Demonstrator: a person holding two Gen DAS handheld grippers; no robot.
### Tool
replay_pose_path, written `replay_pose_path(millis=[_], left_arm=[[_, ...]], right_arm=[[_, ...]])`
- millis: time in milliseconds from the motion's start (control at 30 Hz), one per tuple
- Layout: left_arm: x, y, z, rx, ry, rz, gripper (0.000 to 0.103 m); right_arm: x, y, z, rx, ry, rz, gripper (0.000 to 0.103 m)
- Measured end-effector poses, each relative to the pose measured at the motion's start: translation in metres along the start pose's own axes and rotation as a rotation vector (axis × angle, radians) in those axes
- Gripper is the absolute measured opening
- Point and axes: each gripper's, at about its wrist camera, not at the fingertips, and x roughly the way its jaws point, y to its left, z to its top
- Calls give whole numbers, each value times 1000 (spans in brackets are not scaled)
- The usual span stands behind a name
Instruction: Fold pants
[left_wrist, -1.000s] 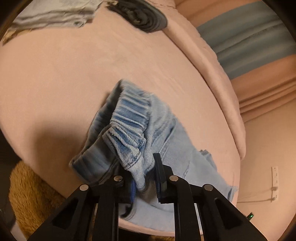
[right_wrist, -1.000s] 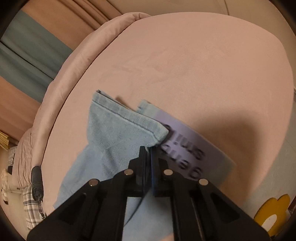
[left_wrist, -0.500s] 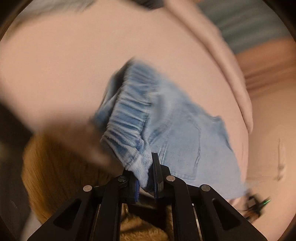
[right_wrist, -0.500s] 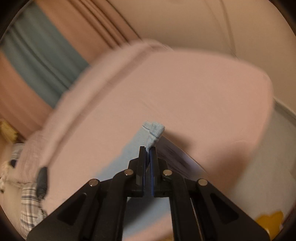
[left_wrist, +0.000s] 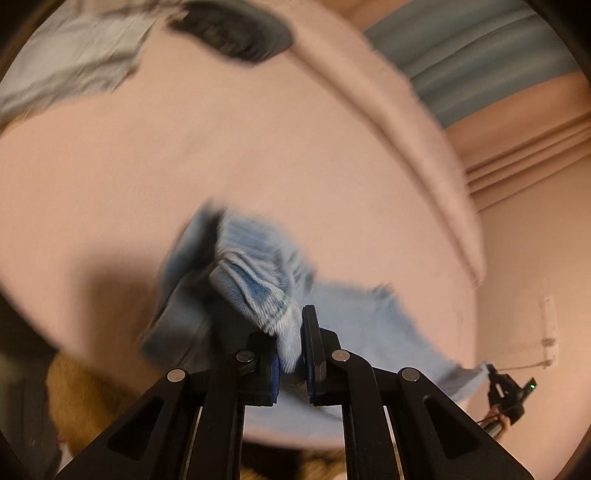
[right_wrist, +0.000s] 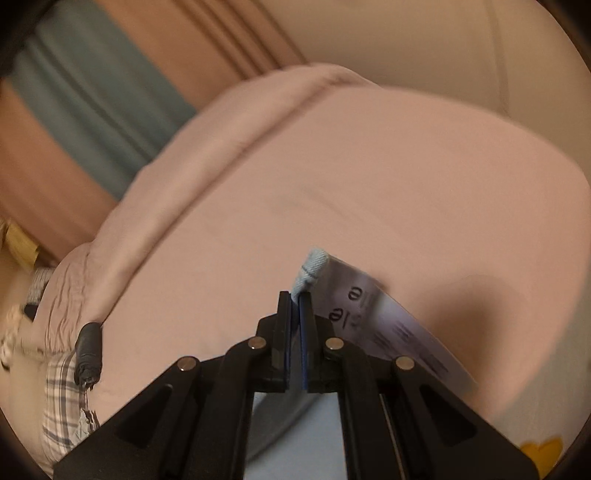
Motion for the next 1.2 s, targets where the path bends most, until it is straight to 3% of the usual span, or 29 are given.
replay_pose_path(millis=[167,233,300,367,500,533,633,833,1067,1133,1200], left_arm=[[-23,-33,18,43,-102,-121,9],[-34,-23,9,48,-127,-147,9],[-31,-3,-5,31,-99,-85,9],[-6,22,-28,34,-2,7,9],[32,52,-62,-10,140,124,9],[34,54,-64,-9,137,137,9],[32,49,-66,-1,131,152,9],[25,32,-66,72,114,196,9],[39,43,-63,40,138,195,13],[35,42,-63,60,140,175,13],[19,43,-60,76,136,166,20]], right_arm=[[-23,45,31,-20,-93,170,4],[-44,39,29,-32,-168,169,4],[-60,12,16,-31,-188,115,4],[-59,-21,-3,-11,-150,42,4],[-19,-86,-55,27,45,-148,4],[-10,-99,-67,52,92,-176,4],[-9,-124,-82,76,101,-202,4],[-43,-106,-79,32,28,-201,4],[-3,-127,-86,30,133,-274,1],[-6,-116,-81,-7,151,-318,6],[-13,-96,-74,-78,157,-403,18]])
